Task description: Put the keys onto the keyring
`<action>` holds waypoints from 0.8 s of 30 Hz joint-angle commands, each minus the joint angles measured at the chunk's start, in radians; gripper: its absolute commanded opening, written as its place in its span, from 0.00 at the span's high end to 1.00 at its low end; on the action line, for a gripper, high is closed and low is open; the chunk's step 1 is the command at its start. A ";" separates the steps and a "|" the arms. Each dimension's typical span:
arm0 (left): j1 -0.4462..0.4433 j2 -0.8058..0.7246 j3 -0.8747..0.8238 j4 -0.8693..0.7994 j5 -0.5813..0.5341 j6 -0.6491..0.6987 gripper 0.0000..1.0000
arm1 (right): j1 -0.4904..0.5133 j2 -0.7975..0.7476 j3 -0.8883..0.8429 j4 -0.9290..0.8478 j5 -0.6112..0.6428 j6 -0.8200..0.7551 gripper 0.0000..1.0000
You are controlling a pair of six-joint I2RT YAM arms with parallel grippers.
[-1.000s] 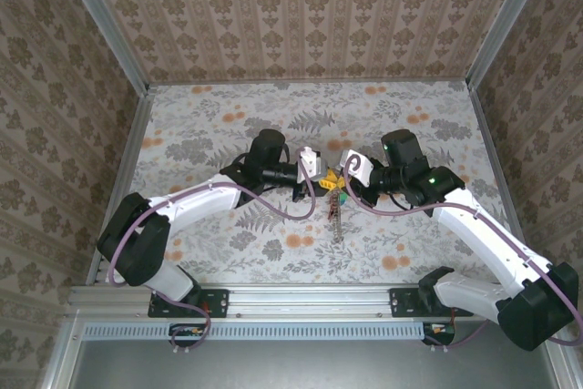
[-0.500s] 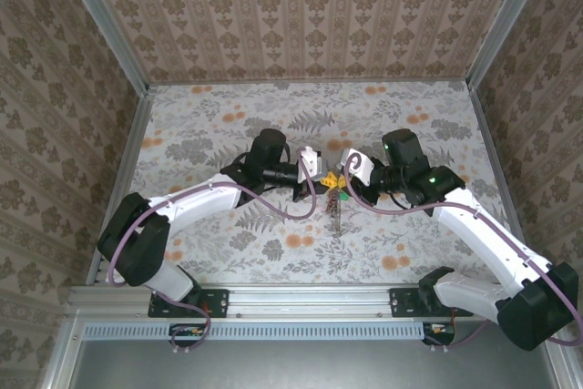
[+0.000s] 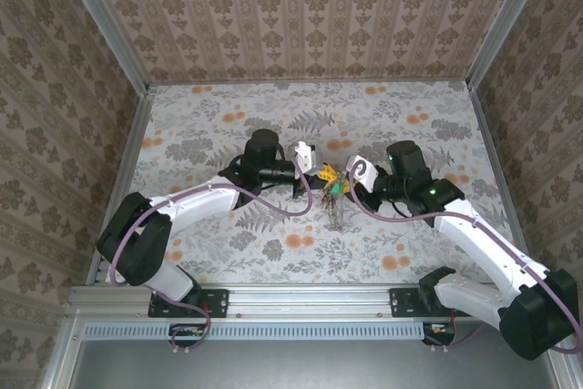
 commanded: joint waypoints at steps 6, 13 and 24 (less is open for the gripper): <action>0.005 -0.006 -0.017 0.113 0.039 -0.047 1.00 | -0.007 -0.090 -0.002 0.023 0.174 -0.029 0.78; 0.005 0.004 -0.009 0.118 0.061 -0.050 1.00 | -0.007 -0.063 0.008 0.107 0.109 0.004 0.78; 0.005 0.012 -0.019 0.156 0.024 -0.071 1.00 | -0.005 -0.010 0.006 0.149 -0.124 0.090 0.84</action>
